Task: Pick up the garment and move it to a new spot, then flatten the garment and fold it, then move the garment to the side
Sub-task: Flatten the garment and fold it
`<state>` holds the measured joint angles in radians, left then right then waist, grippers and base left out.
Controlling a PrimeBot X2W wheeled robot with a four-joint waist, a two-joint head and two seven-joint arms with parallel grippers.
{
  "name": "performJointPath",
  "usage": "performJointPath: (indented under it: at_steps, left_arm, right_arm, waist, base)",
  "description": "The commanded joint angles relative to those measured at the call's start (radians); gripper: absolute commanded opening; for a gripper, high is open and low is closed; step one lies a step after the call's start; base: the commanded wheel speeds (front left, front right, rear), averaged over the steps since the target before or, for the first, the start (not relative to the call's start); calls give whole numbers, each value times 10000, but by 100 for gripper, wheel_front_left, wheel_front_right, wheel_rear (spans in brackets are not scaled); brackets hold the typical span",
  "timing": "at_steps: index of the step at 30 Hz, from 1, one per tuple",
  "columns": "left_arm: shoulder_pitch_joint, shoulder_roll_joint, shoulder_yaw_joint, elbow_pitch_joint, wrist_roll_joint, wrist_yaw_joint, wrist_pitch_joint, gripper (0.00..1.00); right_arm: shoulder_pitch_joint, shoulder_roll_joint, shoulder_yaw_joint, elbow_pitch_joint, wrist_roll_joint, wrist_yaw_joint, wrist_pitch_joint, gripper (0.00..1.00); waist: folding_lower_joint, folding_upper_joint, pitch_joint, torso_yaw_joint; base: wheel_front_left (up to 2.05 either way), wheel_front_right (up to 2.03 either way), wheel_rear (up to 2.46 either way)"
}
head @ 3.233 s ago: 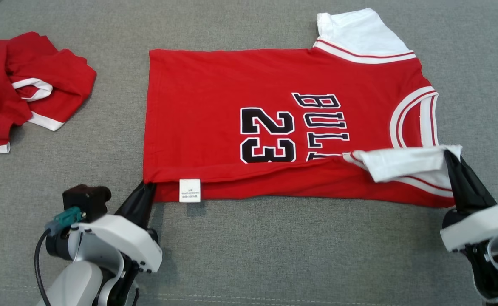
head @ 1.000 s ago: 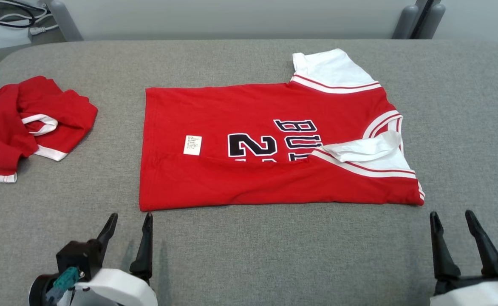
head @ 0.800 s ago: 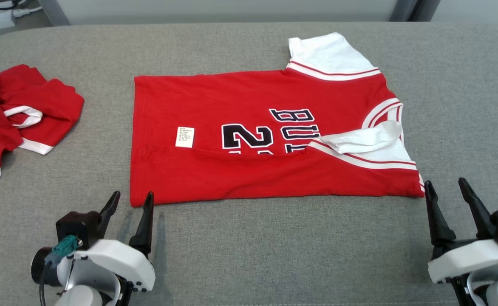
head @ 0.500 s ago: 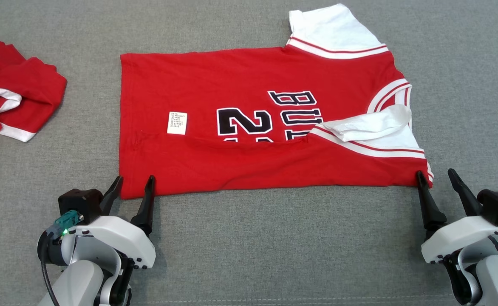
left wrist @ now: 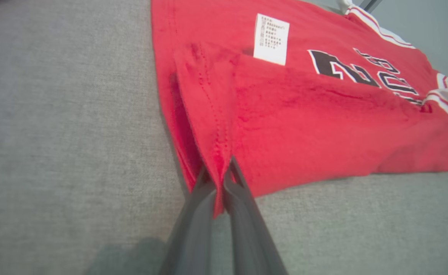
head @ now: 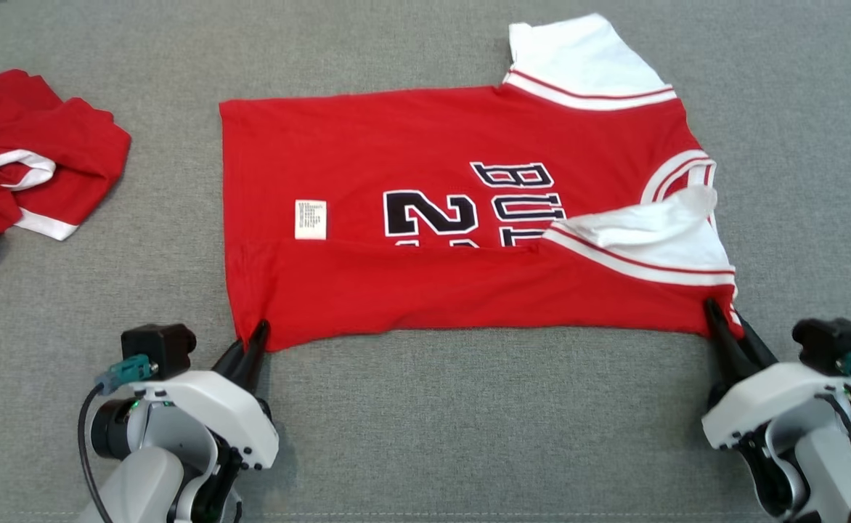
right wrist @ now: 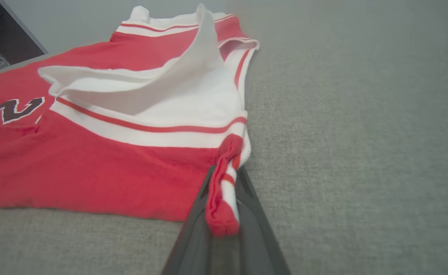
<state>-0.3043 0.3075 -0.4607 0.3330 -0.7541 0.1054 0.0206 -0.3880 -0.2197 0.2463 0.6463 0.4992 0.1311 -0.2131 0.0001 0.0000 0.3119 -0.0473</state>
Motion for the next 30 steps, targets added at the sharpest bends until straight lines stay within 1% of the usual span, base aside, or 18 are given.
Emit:
performJointPath:
  at_steps: [1, 5, 10, 13, 16, 20, 21, 22, 23, 30]
  left_arm:
    - [76, 353, 331, -317, -81, -17, -5, 0]
    - [728, 642, 421, -845, -216, 107, 98, 0]
    - [1634, 964, 488, -1703, -319, 394, 240, 0]
    - [2203, 1047, 535, -2175, -411, 660, 315, 0]
    - [2683, 1069, 583, -2575, -490, 917, 337, 0]
    - [3160, 1077, 598, -2900, -621, 1145, 427, 0]
    - [3190, 1079, 601, -2900, -626, 1158, 416, 0]
    - [3204, 1079, 597, -2895, -614, 1181, 406, 49]
    - [3213, 1063, 592, -2896, -605, 1209, 391, 100]
    - [3255, 870, 805, -3056, -482, 1434, -251, 100]
  right_arm:
    - [539, -222, 143, -245, 154, -4, -116, 0]
    - [1392, -410, -83, -1006, 276, -4, -185, 0]
    - [2702, -467, -607, -2281, 165, -4, 34, 0]
    - [3584, -242, -1032, -3049, -35, -4, 337, 0]
    - [4331, 133, -1420, -3711, -249, -4, 650, 0]
    - [4865, 688, -1779, -4322, -550, -4, 1152, 0]
    - [4881, 769, -1847, -4379, -567, -4, 1179, 17]
    - [4913, 816, -1912, -4376, -609, -4, 1285, 100]
    - [4920, 845, -2018, -4410, -696, -4, 1276, 100]
    - [5139, 1017, -2735, -4779, -985, -4, 1123, 100]
  waist:
    - [-1, 0, -105, 50]
    - [-1, 0, -391, 64]
    - [-1, 0, -641, 62]
    - [-1, 0, -797, 41]
    - [-1, 0, -890, -7]
    - [-1, 0, -916, -81]
    - [-1, 0, -931, -79]
    - [-1, 0, -942, -69]
    - [-1, 0, -950, -58]
    - [-1, 0, -998, 91]
  base:
    - [0, 0, 0]
    - [0, 0, 0]
    - [0, 0, 0]
    - [0, 0, 0]
    - [0, 0, 0]
    - [0, 0, 0]
    - [0, 0, 0]
    - [0, 0, 0]
    - [0, 0, 0]
    - [0, 0, 0]
